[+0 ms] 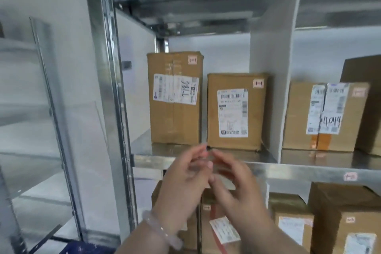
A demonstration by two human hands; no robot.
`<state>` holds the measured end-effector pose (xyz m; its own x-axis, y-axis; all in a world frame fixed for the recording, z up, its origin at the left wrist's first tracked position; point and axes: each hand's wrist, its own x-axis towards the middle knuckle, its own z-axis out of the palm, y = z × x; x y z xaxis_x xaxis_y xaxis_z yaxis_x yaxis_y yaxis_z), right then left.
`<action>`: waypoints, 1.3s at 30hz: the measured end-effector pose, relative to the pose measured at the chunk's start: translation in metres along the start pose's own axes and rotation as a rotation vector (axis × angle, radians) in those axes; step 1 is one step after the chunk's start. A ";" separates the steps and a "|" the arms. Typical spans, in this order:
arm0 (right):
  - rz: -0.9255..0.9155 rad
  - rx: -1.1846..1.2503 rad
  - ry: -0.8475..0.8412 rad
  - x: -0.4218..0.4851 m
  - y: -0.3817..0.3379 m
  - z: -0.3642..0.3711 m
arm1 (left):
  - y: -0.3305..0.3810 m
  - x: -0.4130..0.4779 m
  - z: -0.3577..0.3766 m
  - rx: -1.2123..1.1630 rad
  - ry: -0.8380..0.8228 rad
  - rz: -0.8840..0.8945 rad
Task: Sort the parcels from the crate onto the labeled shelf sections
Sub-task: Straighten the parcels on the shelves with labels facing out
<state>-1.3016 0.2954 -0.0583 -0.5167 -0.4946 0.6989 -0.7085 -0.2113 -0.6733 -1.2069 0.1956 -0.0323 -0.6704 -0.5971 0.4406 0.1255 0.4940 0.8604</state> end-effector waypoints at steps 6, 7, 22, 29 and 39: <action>0.040 -0.190 -0.007 0.057 -0.027 -0.020 | 0.032 0.047 0.003 0.018 0.019 0.063; 0.086 -0.208 0.024 0.062 -0.026 -0.023 | 0.031 0.053 0.006 0.018 0.004 0.057; 0.442 -0.433 -0.087 0.087 0.017 -0.031 | 0.017 0.093 0.039 0.098 -0.127 -0.121; 0.471 -0.486 -0.074 0.090 0.021 -0.024 | 0.009 0.103 0.040 0.104 -0.172 -0.099; 0.295 -0.627 -0.039 0.055 -0.004 -0.025 | 0.017 0.095 0.023 0.055 -0.193 -0.041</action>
<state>-1.3396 0.2897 -0.0113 -0.7213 -0.4886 0.4910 -0.6910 0.4579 -0.5593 -1.2850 0.1619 0.0184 -0.8027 -0.4875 0.3435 0.0589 0.5084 0.8591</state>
